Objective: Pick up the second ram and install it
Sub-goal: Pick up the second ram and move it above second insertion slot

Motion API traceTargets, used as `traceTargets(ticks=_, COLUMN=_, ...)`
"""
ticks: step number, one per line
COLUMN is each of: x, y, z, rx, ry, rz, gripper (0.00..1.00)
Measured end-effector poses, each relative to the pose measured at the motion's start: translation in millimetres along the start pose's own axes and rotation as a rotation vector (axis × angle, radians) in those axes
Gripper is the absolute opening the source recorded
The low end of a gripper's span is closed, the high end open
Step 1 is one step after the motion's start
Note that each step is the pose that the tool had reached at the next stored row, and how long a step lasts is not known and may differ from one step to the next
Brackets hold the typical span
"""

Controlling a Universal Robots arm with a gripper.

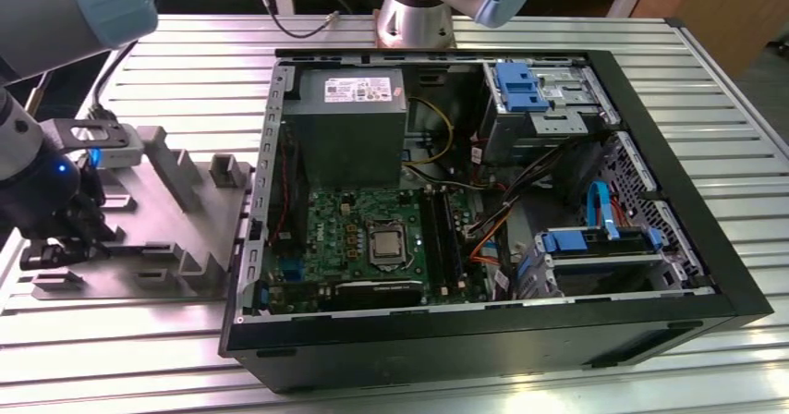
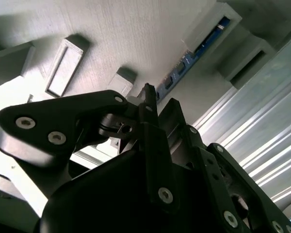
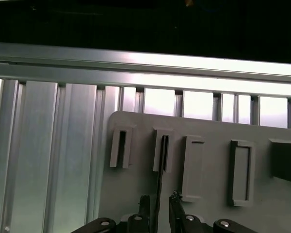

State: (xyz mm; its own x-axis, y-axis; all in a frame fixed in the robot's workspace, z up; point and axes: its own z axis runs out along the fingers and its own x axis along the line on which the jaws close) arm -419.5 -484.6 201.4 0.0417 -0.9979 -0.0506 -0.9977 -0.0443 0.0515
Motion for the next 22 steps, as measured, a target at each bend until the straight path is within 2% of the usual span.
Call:
traceTargets(ticks=2, x=-1.1, y=0.0, z=1.2, rx=0.0004, ry=-0.0001, rz=0.0, gripper=0.3)
traceTargets(ticks=6, x=-1.1, y=0.6, z=3.0, rx=-0.0003, ry=0.0047, rz=0.0, gripper=0.3)
traceTargets(ticks=12, x=-1.1, y=0.6, z=3.1, rx=-0.0001, ry=0.005, rz=0.0, gripper=0.3)
traceTargets(ticks=13, x=-1.1, y=0.6, z=3.2, rx=-0.0001, ry=0.0049, rz=0.0, gripper=0.28)
traceTargets(ticks=14, x=-1.1, y=0.6, z=3.1, rx=-0.0001, ry=0.005, rz=0.0, gripper=0.22)
traceTargets(ticks=15, x=-1.1, y=0.6, z=3.1, rx=-0.0002, ry=0.005, rz=0.0, gripper=0.22)
traceTargets(ticks=16, x=-1.1, y=0.6, z=3.1, rx=-0.0001, ry=0.005, rz=0.0, gripper=0.15)
traceTargets(ticks=22, x=-1.1, y=0.6, z=3.1, rx=-0.0001, ry=0.0051, rz=0.0, gripper=0.12)
